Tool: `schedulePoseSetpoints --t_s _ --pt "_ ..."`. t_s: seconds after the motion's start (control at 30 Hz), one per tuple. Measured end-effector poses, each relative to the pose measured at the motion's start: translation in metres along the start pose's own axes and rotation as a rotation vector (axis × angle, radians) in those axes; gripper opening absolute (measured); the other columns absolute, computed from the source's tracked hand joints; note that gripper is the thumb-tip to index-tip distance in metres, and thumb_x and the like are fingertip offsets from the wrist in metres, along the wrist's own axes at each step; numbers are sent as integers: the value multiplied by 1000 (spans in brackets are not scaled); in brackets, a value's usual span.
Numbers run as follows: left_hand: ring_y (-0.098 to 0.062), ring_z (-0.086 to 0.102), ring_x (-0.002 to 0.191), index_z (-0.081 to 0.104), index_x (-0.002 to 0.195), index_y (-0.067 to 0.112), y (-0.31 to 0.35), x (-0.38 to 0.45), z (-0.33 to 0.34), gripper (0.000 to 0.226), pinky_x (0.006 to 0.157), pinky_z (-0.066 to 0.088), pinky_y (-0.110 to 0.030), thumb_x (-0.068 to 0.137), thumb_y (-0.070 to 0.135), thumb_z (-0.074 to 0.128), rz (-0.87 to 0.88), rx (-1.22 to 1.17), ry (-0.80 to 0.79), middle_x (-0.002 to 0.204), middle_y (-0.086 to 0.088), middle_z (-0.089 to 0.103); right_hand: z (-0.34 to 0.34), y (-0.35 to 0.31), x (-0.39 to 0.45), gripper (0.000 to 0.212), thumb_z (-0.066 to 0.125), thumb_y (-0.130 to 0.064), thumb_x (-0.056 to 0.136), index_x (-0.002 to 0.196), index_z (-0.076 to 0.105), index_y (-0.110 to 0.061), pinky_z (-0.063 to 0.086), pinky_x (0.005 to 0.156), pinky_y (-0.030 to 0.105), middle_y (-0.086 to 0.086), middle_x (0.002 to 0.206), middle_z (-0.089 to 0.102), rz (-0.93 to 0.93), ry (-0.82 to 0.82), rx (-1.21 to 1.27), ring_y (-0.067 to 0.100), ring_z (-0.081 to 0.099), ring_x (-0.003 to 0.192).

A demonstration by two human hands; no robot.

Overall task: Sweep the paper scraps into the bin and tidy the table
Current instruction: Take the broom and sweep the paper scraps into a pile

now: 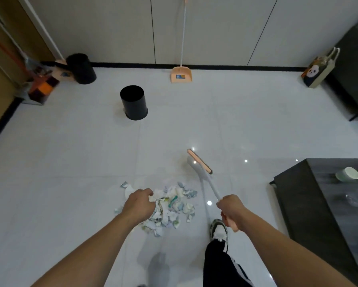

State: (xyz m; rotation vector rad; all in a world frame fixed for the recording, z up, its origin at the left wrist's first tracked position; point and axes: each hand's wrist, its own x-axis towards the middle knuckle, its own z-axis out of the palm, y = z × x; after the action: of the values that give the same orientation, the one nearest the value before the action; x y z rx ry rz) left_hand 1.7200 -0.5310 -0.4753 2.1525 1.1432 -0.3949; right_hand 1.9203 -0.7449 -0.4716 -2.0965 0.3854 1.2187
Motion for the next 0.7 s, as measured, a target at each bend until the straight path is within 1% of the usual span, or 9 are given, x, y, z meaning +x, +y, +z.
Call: schedulePoseSetpoints --t_s 0.07,0.1,0.17,0.23,0.37,0.43,0.5,0.63,0.7 --pt "-22 55 115 54 131 23 47 30 10 45 84 42 -25 87 25 56 -5 35 -11 133 -5 54 -34 -21 29 6 50 -2 92 92 55 2 31 42 19 8 60 43 -1 -42 52 17 38 38" --pt "-23 55 114 54 132 23 74 45 16 45 85 42 -26 87 25 56 -5 40 -20 133 -5 53 -54 -33 41 5 54 -3 93 89 54 1 32 40 18 7 56 43 -12 -77 67 15 36 34" --pt "-23 57 111 54 131 22 132 70 24 45 85 44 -26 87 24 55 3 40 -50 132 -5 53 -95 -55 60 16 60 -6 93 81 49 -2 33 38 18 5 47 42 -41 -137 89 15 35 30" --pt "-22 56 110 54 131 23 191 93 27 44 87 44 -27 87 24 55 36 48 -70 131 -5 53 -136 -79 74 18 63 -7 93 83 48 -2 34 38 19 5 43 41 -65 -172 85 17 36 31" --pt "-13 54 98 52 133 25 291 140 13 46 80 39 -24 87 26 54 132 37 -46 130 -2 53 -201 -134 101 13 62 -7 92 87 51 -1 31 40 21 7 49 41 -112 -195 60 17 34 34" --pt "-15 54 106 51 134 25 327 166 2 47 83 41 -25 86 26 54 170 47 -33 131 -1 52 -221 -165 115 12 62 -6 92 87 51 -2 31 40 21 8 53 41 -123 -194 76 16 34 35" --pt "-18 53 111 51 134 25 357 196 -12 48 82 41 -25 86 27 53 183 46 -23 131 -1 51 -235 -198 129 11 62 -6 91 91 52 -3 32 40 21 7 58 41 -117 -195 113 15 34 38" --pt "-15 50 103 51 133 26 400 269 -39 48 77 37 -24 86 29 54 196 51 -5 129 0 51 -254 -273 163 12 62 -5 92 97 51 -5 31 41 21 9 66 42 -110 -190 176 15 36 41" --pt "-16 51 106 51 133 26 419 318 -52 48 78 37 -25 85 28 54 204 54 -5 130 -1 51 -263 -314 186 13 62 -6 92 101 54 -1 32 41 20 9 67 42 -107 -177 179 15 36 42"
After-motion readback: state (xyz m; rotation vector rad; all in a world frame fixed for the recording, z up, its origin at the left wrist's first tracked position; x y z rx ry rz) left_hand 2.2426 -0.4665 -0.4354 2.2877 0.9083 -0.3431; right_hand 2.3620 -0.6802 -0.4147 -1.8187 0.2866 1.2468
